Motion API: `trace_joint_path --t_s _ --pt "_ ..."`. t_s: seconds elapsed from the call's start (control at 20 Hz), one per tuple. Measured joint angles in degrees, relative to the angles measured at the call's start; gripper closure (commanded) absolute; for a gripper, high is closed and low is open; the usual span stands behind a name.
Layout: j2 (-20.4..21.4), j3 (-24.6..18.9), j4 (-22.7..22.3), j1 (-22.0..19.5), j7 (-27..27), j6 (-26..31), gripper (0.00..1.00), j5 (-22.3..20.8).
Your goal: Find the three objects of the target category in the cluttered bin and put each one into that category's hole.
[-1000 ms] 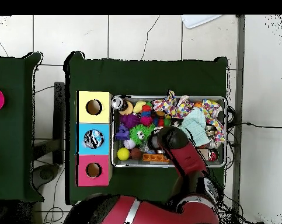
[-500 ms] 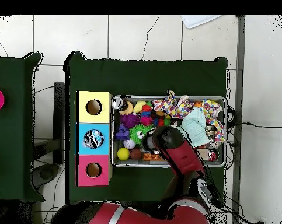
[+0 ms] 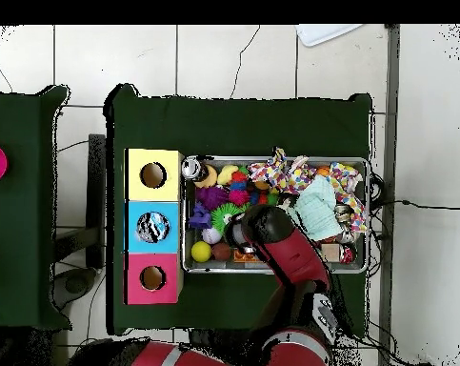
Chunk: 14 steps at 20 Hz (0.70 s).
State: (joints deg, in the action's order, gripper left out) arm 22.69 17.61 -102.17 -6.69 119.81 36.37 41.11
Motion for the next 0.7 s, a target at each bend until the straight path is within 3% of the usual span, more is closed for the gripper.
trace_joint_path --t_s 0.7 --pt "-0.6 1.4 0.0 0.7 0.0 0.2 0.00 0.0"
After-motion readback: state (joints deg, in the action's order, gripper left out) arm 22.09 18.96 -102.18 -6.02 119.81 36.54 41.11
